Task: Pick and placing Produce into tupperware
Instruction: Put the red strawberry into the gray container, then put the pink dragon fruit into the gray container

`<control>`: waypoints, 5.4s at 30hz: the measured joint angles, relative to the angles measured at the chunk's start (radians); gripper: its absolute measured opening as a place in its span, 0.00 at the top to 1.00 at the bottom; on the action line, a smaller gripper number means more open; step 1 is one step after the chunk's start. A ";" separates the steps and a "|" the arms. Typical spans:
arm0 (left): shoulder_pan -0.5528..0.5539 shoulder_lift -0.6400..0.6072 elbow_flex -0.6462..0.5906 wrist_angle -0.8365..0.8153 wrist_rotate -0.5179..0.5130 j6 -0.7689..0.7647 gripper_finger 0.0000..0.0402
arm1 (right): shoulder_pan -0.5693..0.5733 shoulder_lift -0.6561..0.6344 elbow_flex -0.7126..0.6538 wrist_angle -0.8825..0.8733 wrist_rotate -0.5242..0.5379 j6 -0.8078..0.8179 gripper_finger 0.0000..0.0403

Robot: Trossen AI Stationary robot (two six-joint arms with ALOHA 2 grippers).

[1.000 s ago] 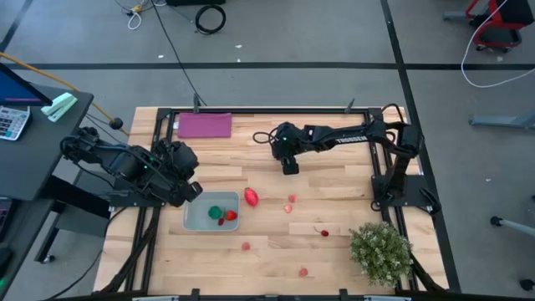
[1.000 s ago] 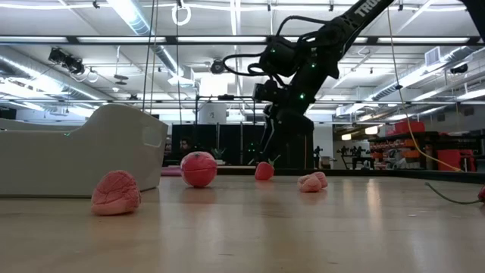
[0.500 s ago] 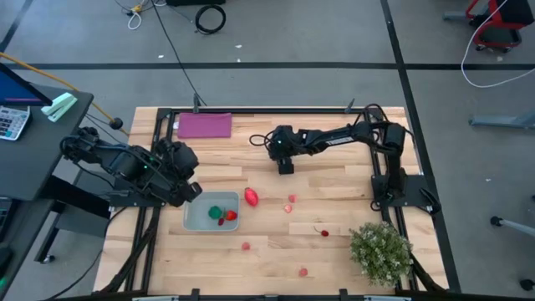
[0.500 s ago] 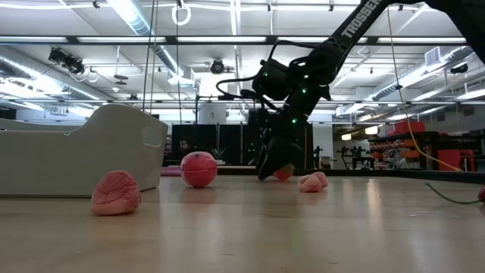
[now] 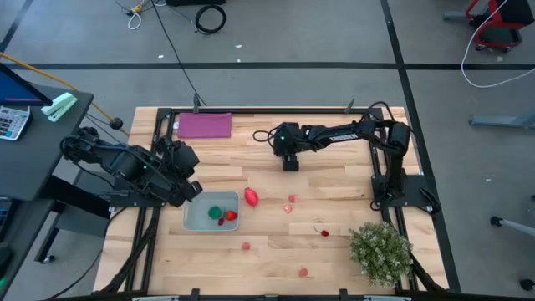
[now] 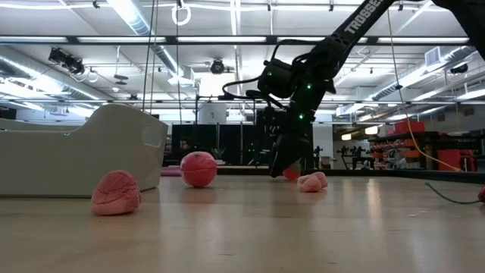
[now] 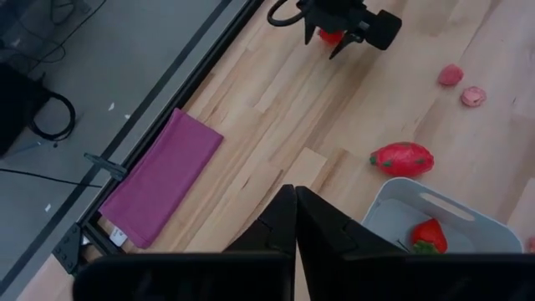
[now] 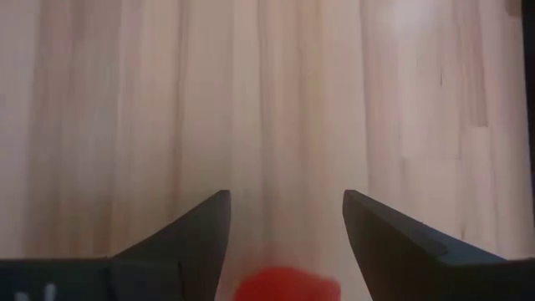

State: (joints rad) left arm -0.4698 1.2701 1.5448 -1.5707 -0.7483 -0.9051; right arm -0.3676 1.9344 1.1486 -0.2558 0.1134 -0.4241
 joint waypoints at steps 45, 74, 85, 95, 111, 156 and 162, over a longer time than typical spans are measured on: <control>0.000 0.000 0.000 0.003 0.000 -0.034 0.97 | 0.091 -0.012 0.000 -0.158 0.113 0.354 0.61; 0.000 0.000 -0.001 0.040 0.000 -0.034 0.96 | 0.511 0.005 0.026 0.748 -0.046 0.457 0.59; 0.000 0.000 -0.001 0.053 0.001 -0.034 0.96 | 0.523 0.252 0.440 0.458 -0.094 0.461 0.58; 0.000 0.000 -0.001 0.048 0.001 -0.005 0.94 | 0.519 0.443 0.815 -0.069 -0.089 0.369 0.58; 0.000 0.000 -0.001 0.049 0.000 -0.007 0.94 | 0.514 0.480 0.927 -0.200 -0.008 0.314 0.41; 0.000 0.000 0.000 0.046 0.001 -0.026 0.98 | 0.494 0.104 0.305 -0.163 0.153 0.865 0.37; 0.000 0.000 0.000 0.045 0.001 -0.026 0.96 | 0.500 0.103 0.305 -0.090 0.119 0.915 0.34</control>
State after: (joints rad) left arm -0.4698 1.2705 1.5444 -1.5253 -0.7475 -0.9314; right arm 0.1329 2.0373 1.4540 -0.3457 0.2322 0.4912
